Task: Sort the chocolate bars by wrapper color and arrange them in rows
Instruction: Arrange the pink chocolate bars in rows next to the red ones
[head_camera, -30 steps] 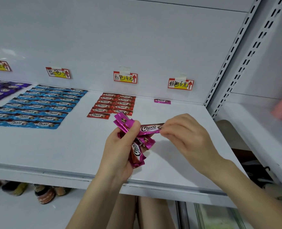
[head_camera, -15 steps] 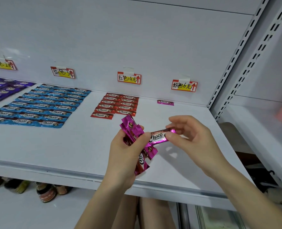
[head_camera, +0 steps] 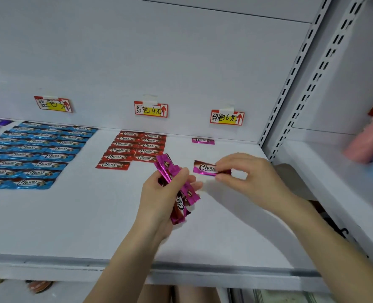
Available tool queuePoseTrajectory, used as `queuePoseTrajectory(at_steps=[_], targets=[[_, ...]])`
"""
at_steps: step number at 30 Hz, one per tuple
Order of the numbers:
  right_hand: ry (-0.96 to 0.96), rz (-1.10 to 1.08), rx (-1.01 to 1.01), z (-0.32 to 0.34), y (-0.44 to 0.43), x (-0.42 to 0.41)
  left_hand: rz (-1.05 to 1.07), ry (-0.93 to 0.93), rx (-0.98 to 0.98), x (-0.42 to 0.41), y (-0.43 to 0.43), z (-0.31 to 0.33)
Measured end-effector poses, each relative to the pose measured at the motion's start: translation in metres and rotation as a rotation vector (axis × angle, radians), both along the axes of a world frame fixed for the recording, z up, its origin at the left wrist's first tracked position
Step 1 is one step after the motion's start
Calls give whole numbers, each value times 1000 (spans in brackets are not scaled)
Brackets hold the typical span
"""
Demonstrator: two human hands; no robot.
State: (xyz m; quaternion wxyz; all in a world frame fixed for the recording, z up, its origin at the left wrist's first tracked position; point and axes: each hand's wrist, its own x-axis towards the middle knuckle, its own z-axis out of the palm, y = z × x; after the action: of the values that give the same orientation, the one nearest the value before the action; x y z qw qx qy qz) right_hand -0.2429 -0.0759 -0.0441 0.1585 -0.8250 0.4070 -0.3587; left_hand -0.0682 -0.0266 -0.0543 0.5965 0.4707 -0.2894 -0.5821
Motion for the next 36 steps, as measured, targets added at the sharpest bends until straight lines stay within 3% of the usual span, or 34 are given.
queuePoseTrajectory(at_steps=[4,8,12,19,36], targets=[[-13,-283,170,-7,-71,-25,-62,134,92,-4,-27,7],[95,-397,194,-25,-129,-45,-127,278,153,-11,-49,14],[280,-405,212,-40,-162,-51,-125,306,154,-17,-65,16],[397,-419,69,-55,-165,-44,-125,288,153,-21,-75,7],[477,-361,24,-65,-164,-40,-132,251,100,-19,-73,9]])
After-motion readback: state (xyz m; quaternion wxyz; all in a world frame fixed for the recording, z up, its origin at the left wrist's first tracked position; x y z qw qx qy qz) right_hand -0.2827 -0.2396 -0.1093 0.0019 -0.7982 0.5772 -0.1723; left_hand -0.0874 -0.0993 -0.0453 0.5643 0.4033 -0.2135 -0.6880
